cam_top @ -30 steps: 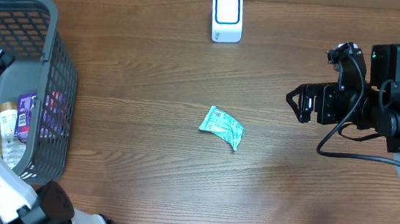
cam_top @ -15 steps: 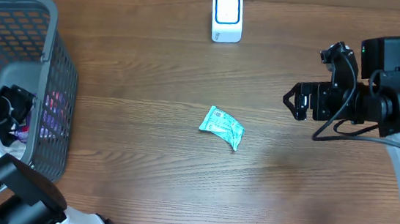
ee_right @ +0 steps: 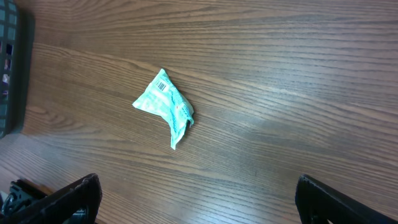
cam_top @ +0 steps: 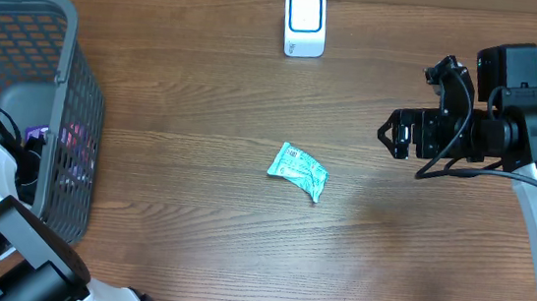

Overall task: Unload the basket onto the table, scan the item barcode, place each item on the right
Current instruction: 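Return the left gripper into the basket toward the purple pack, then lift the purple Carefree pack and place it beside the pouch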

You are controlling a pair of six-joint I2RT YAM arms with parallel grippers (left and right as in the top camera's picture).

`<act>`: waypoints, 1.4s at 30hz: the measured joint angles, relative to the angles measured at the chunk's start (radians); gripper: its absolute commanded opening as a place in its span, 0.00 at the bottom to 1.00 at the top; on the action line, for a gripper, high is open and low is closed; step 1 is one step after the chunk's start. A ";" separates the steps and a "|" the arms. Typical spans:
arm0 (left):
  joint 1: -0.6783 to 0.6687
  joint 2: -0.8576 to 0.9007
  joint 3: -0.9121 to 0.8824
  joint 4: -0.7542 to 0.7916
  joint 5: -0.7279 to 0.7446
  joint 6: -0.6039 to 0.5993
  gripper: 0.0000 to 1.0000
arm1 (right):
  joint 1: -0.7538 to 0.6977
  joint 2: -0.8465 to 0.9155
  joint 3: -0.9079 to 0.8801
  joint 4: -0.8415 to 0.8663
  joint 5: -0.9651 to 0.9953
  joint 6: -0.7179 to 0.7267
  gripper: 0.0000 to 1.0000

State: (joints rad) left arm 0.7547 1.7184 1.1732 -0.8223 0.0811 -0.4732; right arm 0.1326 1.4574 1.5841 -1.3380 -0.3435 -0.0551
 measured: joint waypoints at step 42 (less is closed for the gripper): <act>-0.554 -0.440 0.563 -0.555 0.234 0.407 0.04 | 0.000 0.008 0.000 -0.001 0.000 0.000 1.00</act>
State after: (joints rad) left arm 0.2008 1.2785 1.7363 -1.3769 0.3153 -0.0666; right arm 0.1326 1.4654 1.5841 -1.3388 -0.3435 -0.0551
